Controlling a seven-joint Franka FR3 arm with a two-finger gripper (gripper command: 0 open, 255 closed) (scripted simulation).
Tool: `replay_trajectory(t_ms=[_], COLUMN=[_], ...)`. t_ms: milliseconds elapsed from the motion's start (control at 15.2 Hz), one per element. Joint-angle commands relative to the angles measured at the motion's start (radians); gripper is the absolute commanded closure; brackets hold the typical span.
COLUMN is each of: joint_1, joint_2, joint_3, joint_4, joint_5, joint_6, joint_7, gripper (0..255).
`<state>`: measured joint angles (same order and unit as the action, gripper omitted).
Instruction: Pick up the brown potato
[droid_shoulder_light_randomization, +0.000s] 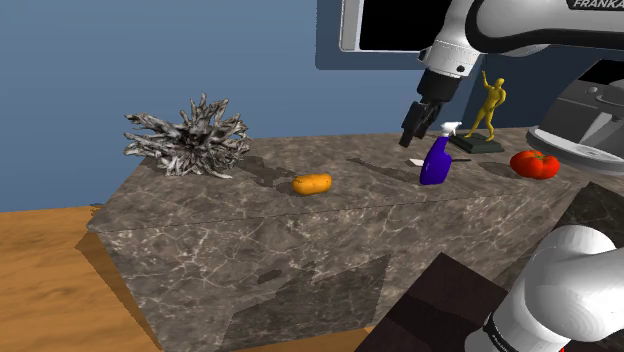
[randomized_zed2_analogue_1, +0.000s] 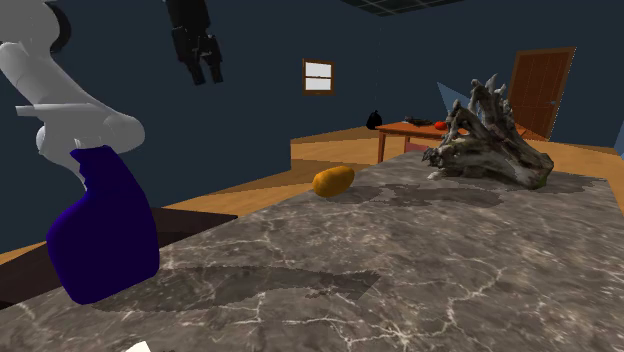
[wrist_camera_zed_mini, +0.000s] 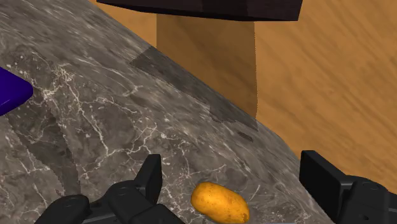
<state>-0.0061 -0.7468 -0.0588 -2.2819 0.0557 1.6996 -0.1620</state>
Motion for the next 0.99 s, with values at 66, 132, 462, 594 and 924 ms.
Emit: replay_trajectory(t_ms=[66,132,462,594,924], joint_1=[0.01,0.021,0.07,0.087,0.124], joint_2=[0.038,0.077,0.276,0.358,0.563], joint_3=[-0.011,-0.022,-0.069,-0.082,-0.1], joint_4=[0.01,0.021,0.098,0.137,0.253], joint_5=[-0.006,-0.011,-0.025,-0.026,-0.021], joint_6=[0.018,0.036,0.11,0.133,0.174], joint_7=[-0.037,-0.073,-0.25,-0.319,-0.486], gripper=[0,0,0,0,0])
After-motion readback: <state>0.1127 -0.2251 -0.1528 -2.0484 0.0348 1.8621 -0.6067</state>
